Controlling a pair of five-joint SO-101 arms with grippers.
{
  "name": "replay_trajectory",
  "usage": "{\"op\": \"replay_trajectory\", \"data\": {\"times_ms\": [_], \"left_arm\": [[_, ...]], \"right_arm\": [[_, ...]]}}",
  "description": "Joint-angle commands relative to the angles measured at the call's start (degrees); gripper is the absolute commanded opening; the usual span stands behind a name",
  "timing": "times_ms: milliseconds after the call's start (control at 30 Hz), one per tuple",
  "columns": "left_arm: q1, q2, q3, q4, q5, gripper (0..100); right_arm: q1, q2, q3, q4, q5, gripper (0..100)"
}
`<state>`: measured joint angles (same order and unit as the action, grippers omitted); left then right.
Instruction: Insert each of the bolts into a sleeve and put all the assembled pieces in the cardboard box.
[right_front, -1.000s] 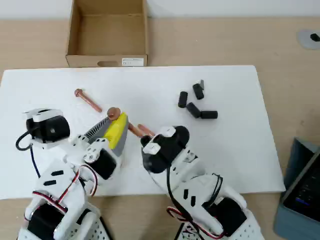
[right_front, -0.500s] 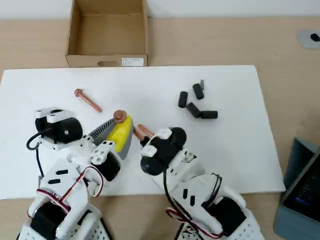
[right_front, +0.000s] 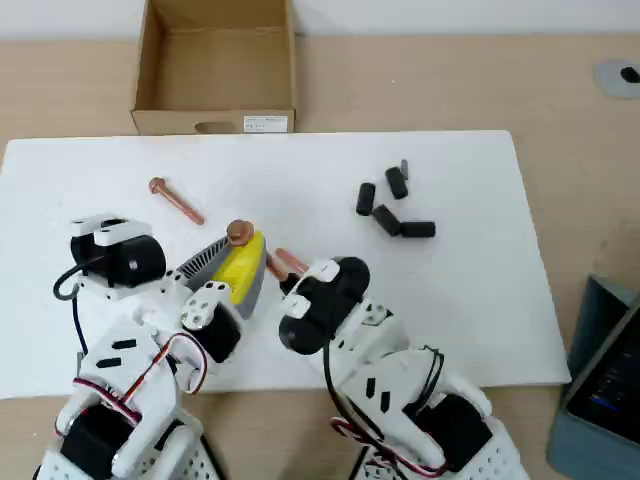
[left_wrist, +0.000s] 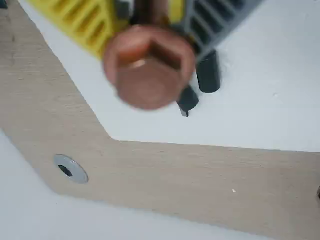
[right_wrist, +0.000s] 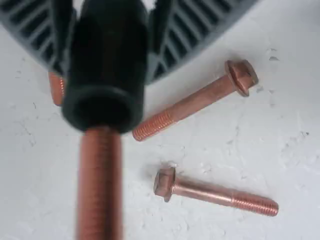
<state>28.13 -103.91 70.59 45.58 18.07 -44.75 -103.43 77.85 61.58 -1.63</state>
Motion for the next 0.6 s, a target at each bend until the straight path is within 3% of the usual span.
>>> {"op": "replay_trajectory", "data": {"times_ms": [0, 567], "left_arm": [[2.5, -0.3, -2.1, 1.4, -0.5, 0], [5.2, 0.0, 1.1, 4.3, -0.7, 0]], "right_arm": [[-0.7, -6.8, 0.0, -1.5, 0.5, 0.9], [-0.7, -6.8, -0.5, -1.6, 3.0, 0.9]]}}
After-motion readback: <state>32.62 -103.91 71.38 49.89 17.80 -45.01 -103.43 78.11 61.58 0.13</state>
